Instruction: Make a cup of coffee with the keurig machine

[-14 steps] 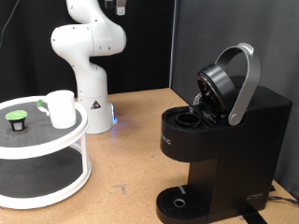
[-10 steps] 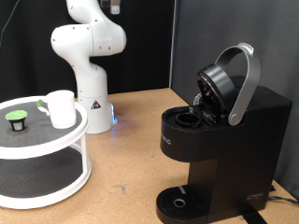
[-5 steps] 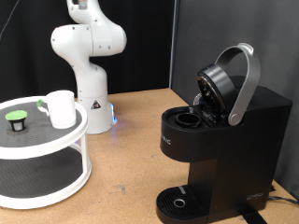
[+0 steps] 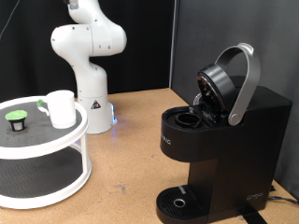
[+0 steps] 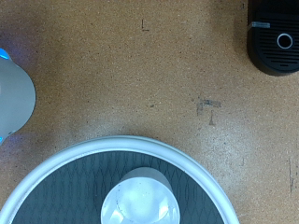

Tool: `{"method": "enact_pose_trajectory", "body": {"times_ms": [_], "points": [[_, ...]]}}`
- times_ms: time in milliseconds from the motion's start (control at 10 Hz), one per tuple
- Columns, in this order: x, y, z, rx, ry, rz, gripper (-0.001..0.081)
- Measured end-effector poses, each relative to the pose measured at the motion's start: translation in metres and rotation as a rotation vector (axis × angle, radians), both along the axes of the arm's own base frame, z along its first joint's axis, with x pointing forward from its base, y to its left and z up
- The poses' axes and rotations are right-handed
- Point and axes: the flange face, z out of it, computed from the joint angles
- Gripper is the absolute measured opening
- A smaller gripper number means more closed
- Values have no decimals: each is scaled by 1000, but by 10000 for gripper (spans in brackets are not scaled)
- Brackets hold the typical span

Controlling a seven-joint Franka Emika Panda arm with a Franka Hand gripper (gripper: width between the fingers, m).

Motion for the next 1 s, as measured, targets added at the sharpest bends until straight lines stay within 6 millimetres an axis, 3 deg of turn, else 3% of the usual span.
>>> {"method": "enact_pose_trajectory", "body": {"times_ms": [600, 1000], "points": [[-27, -83, 3, -16, -10, -11, 805], [-34, -105, 5, 0, -8, -54, 805]]}}
